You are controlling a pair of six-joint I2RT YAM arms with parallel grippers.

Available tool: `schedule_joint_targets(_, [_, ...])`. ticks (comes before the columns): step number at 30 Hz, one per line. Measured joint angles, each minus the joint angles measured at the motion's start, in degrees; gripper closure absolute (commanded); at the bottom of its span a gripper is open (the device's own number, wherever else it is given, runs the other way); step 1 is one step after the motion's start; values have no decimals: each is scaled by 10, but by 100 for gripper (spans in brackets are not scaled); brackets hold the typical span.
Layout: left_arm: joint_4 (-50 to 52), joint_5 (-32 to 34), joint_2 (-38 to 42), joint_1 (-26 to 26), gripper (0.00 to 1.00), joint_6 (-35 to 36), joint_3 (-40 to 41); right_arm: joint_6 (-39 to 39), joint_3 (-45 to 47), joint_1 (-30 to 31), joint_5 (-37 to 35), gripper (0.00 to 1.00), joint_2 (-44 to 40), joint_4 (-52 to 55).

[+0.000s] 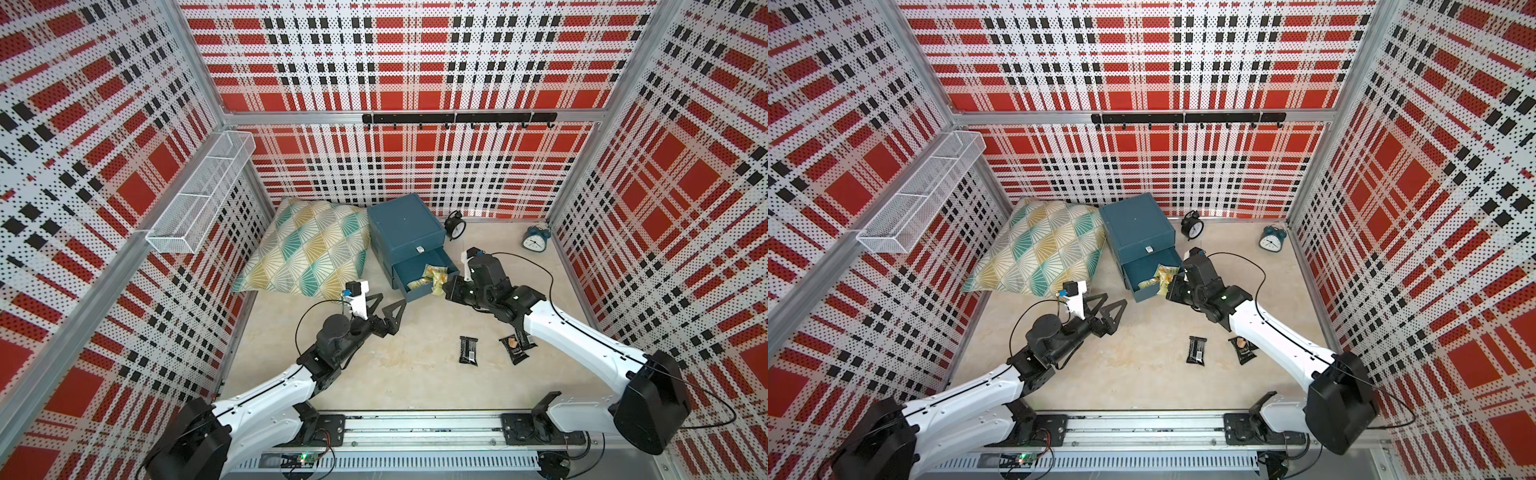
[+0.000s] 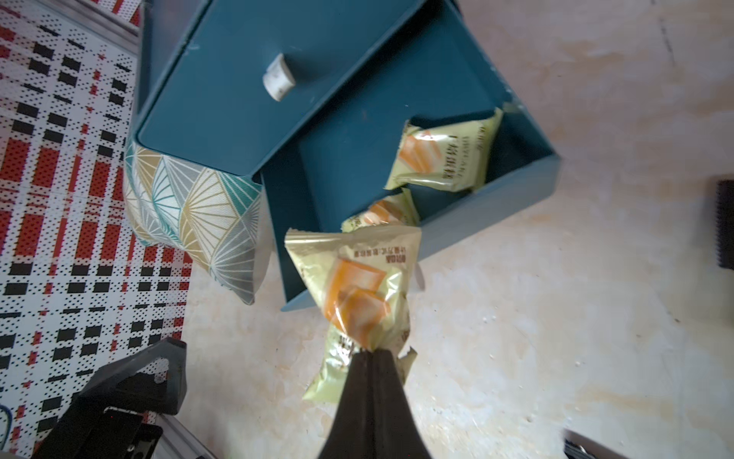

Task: Place the cookies into the drawer by color
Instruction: Place the cookie in the drawer.

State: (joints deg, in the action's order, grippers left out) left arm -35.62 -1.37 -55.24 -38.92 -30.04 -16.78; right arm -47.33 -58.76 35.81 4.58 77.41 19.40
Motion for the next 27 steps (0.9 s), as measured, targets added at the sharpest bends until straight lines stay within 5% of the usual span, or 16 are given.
schedule_joint_targets(14, [-1,4,21,-1,1,-1,8,15,-121,21,24,100,147,-26])
schedule_joint_targets(15, [-1,4,21,-2,1,-1,8,15,-124,21,25,96,152,-26])
schedule_joint_targets(17, [-1,5,21,-5,1,0,8,17,-126,21,26,73,159,-26])
schedule_joint_targets(20, [-1,7,20,-11,1,3,8,23,-126,21,28,57,160,-26])
schedule_joint_targets(27, [-2,13,-8,-58,1,25,3,34,-119,21,15,46,148,-26])
